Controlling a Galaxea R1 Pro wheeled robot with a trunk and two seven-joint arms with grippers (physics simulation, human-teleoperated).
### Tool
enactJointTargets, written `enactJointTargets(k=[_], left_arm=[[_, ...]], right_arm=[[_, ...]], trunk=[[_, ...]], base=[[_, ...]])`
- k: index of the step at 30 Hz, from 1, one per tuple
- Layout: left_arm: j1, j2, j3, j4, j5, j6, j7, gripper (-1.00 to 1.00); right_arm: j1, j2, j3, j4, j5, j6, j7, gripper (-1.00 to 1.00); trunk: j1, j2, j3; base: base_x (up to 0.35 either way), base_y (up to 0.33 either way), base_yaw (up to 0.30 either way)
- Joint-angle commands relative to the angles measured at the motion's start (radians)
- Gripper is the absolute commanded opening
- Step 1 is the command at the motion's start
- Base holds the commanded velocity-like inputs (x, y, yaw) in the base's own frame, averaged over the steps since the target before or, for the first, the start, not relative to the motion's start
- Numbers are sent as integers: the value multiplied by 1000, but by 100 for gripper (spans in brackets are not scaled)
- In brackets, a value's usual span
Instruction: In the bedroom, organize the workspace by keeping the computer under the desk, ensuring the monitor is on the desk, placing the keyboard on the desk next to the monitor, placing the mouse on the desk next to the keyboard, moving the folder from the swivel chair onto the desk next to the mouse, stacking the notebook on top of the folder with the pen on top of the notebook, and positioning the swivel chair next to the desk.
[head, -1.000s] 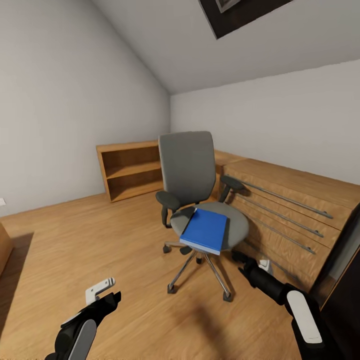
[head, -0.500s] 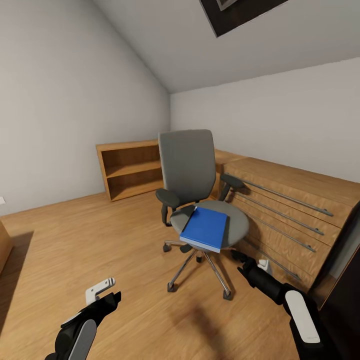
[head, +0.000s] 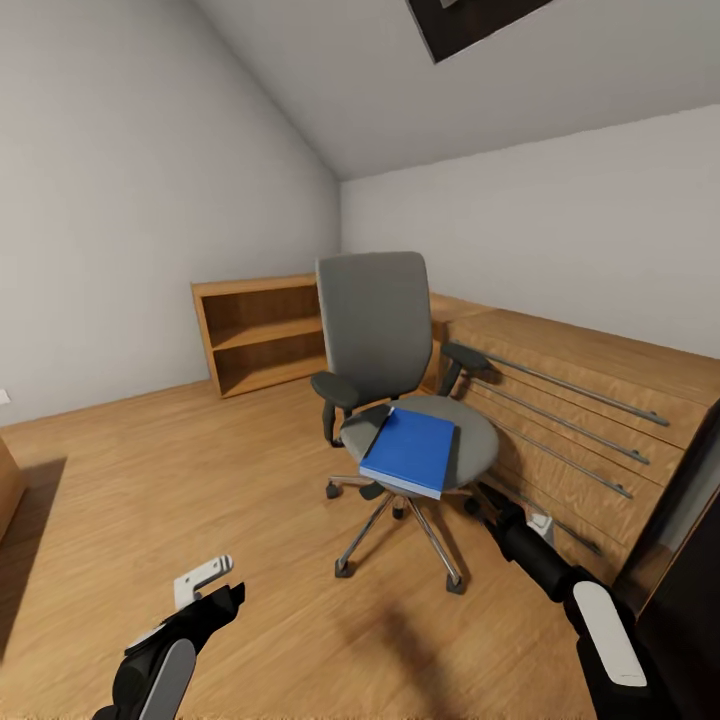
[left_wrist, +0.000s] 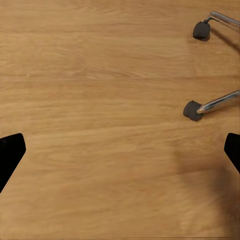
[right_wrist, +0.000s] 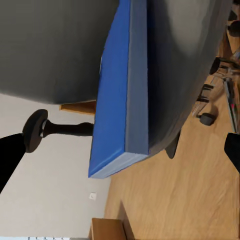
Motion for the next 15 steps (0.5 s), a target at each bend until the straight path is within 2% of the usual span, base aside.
enactJointTargets(k=[1,2,4,15], left_arm=[[-1,0,-4,-1,11,3,8,100],[-1,0,-12,0,11,3,8,100],[-1,1,-15,0,11,3,9,100],[-1,2,-16,2,11,5,1,100]], right_arm=[[-1,0,-1,2,-4,-14,-1,100],[-1,10,4,13,-5,-82,-8,100],[-1,38,7,22,-5,-148,-22,100],[-1,97,41,65,-7,-156,-26,100]], trunk=[[0,-1,-5],[1,-1,-9],[2,-1,-17],[2,-1,-17]], base=[[0,0,0],[0,0,0],[0,0,0],[0,0,0]])
